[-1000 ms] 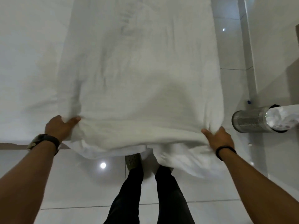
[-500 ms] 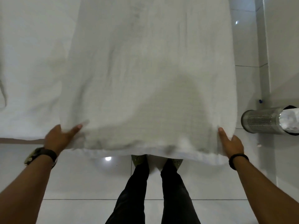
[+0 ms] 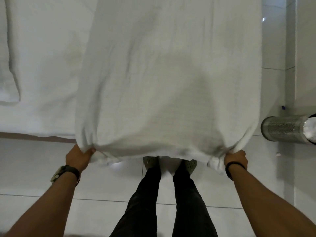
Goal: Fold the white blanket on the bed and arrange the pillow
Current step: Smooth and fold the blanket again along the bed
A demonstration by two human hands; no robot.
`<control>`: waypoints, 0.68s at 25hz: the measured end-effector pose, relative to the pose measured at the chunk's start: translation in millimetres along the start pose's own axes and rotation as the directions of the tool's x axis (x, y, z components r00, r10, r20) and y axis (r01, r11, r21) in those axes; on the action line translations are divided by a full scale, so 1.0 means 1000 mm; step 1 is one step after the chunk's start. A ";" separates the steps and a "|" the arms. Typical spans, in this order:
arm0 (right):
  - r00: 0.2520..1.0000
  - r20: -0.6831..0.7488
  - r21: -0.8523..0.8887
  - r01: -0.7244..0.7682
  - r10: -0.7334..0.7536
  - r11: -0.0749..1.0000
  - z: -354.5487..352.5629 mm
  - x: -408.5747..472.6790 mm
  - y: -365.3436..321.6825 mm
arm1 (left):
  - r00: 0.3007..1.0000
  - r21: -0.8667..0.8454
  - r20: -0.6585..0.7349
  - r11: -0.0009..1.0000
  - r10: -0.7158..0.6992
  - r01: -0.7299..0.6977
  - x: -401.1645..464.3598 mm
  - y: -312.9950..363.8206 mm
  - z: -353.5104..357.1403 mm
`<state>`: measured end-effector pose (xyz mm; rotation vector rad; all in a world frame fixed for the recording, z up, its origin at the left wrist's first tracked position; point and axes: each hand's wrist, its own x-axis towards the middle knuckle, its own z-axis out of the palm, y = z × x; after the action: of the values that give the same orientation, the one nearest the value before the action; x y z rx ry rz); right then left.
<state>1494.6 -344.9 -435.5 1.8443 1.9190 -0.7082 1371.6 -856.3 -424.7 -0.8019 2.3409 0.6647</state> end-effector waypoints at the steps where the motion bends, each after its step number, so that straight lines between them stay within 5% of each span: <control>1: 0.999 -0.022 -0.004 -0.036 0.036 0.999 -0.002 -0.001 0.001 | 1.000 0.038 -0.016 0.999 -0.009 0.010 0.004 -0.002 -0.003; 4: 0.990 -0.133 -0.113 -0.066 0.051 0.991 -0.010 -0.004 -0.002 | 0.992 0.061 -0.118 0.997 -0.041 0.049 0.004 0.002 -0.008; 6: 0.953 -0.226 -0.119 0.177 -0.200 0.977 0.001 -0.030 -0.024 | 0.952 0.032 -0.305 0.999 0.008 0.002 -0.009 0.023 0.004; 7: 0.869 -0.253 -0.134 0.403 -0.424 0.905 0.014 -0.051 -0.037 | 0.912 0.093 -0.376 0.986 0.165 -0.140 -0.021 0.038 0.015; 9: 0.561 -0.191 -0.201 0.781 -0.805 0.592 0.054 -0.101 -0.065 | 0.755 0.265 -0.311 0.815 0.578 -0.515 -0.045 0.068 0.048; 11: 0.278 -0.009 -0.180 0.944 -0.960 0.275 0.097 -0.148 -0.094 | 0.530 0.393 -0.098 0.522 0.842 -0.757 -0.060 0.101 0.091; 13: 0.126 0.122 -0.222 0.970 -0.985 0.096 0.115 -0.148 -0.110 | 0.451 0.473 0.083 0.363 0.889 -0.803 -0.053 0.129 0.111; 15: 0.137 0.085 -0.367 0.925 -0.987 0.097 0.107 -0.088 -0.092 | 0.463 0.571 0.179 0.291 0.868 -0.767 -0.027 0.119 0.105; 17: 0.266 0.047 -0.504 0.839 -0.963 0.207 0.069 -0.016 -0.053 | 0.496 0.637 0.213 0.265 0.842 -0.724 -0.001 0.090 0.081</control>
<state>1437.8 -399.4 -476.9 0.2795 3.0260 -0.1906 1340.6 -743.9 -457.9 0.7973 2.7593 0.0176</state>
